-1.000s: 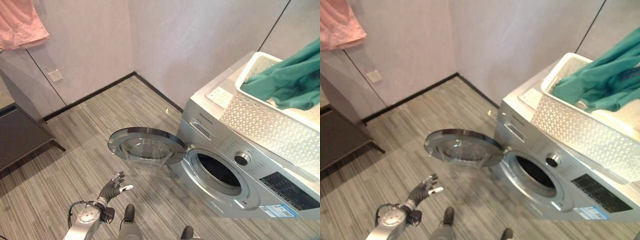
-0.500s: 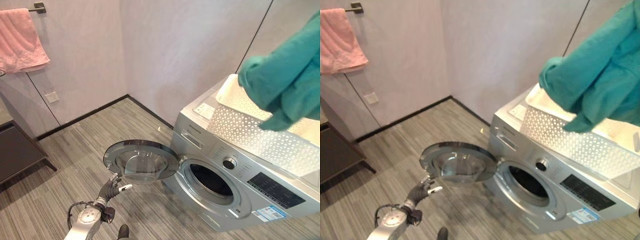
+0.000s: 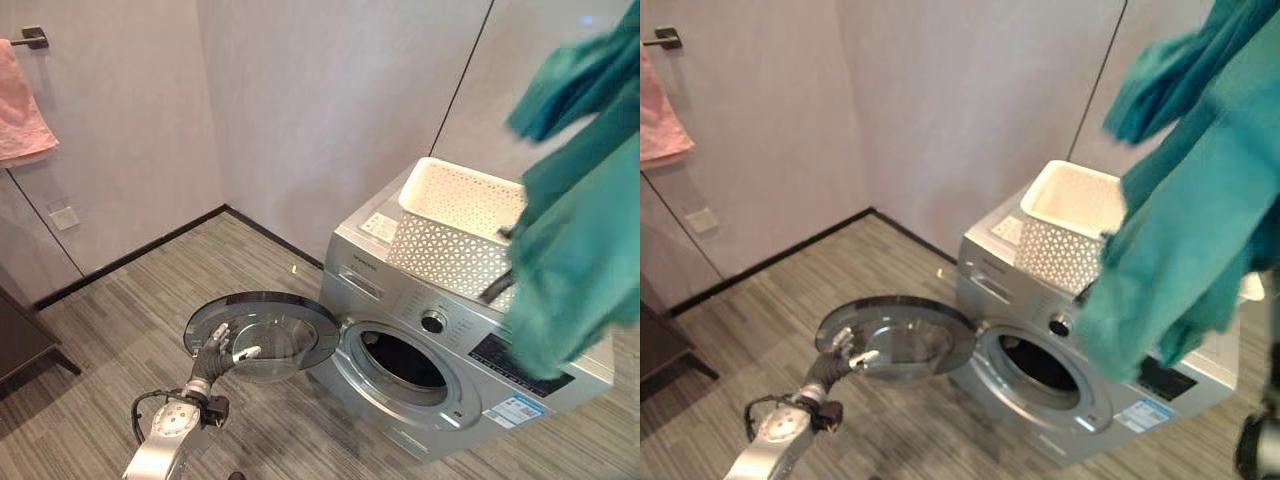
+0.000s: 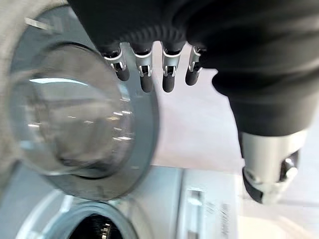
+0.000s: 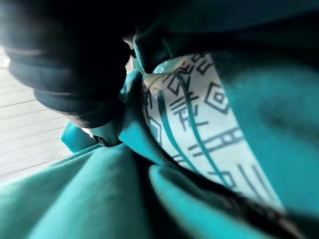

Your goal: Grab the laundry basket,head to the washer,open it,put in the laundry and shut it.

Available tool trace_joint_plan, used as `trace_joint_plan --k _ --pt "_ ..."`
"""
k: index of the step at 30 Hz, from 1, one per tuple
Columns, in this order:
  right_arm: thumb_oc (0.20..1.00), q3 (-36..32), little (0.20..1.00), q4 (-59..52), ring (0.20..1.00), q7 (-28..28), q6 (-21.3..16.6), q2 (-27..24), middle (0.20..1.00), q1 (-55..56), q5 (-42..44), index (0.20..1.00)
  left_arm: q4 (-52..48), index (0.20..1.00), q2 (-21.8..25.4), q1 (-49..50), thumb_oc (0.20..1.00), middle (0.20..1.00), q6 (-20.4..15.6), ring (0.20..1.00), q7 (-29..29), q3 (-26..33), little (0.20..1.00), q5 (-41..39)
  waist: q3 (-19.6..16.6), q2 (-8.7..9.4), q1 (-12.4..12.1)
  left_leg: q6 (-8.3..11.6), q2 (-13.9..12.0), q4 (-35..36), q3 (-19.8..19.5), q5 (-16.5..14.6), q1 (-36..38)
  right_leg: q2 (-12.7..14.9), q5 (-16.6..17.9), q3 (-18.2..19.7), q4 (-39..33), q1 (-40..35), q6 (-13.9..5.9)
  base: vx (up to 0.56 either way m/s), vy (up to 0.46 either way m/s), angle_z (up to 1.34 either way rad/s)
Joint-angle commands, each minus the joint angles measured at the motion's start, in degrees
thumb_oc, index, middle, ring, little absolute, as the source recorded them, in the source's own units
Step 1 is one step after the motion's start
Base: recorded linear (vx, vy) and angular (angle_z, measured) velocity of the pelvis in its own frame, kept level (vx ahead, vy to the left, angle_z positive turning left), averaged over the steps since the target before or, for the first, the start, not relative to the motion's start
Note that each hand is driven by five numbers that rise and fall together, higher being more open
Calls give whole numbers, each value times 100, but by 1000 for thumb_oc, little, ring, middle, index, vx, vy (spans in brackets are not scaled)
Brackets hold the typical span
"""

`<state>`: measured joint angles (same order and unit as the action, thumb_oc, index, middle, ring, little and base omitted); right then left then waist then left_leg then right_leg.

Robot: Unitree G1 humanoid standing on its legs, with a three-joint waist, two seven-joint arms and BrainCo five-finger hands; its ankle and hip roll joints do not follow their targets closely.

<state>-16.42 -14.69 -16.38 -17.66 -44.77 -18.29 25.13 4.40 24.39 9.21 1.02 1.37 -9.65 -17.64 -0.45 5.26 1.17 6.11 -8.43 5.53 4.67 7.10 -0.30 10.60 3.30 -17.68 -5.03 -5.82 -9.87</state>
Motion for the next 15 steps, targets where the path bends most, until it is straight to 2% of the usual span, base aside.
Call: trace_joint_plan --k 1,3,6,12,15 --pt "200 -126 200 -419 200 702 172 200 200 50 -94 200 -467 1000 169 -320 1000 1000 -444 1000 -112 200 1000 126 99 -19 -1 -192 73 -161 21 -992 518 244 -230 -62 517 303 -162 -34 22 -10" --pt "200 -91 200 -914 200 1284 319 597 200 879 23 200 -522 1000 237 -427 1000 1000 -465 1000 -200 246 1000 320 99 -71 132 -193 81 -150 82 -990 555 255 -215 2 496 303 -162 -47 18 -6" --pt "200 -151 200 -1204 200 1640 417 704 200 1338 118 200 -560 1000 279 -435 1000 1000 -501 1000 -303 254 1000 322 76 -94 202 -189 78 -144 115 -980 576 263 -211 32 491 310 -166 -36 13 -5" --pt "200 146 200 -1573 200 2638 742 612 200 2358 411 200 -559 1000 413 -526 1000 1000 -562 1000 -625 177 1000 405 126 -152 449 -205 128 -93 249 -946 639 325 -161 133 589 403 -194 -55 26 -10" --pt "200 300 200 -1670 200 2887 874 601 200 2712 498 200 -561 1000 426 -522 1000 1000 -564 1000 -700 106 1000 359 181 -153 497 -211 139 -88 297 -934 644 352 -142 180 621 447 -196 -45 21 -11"
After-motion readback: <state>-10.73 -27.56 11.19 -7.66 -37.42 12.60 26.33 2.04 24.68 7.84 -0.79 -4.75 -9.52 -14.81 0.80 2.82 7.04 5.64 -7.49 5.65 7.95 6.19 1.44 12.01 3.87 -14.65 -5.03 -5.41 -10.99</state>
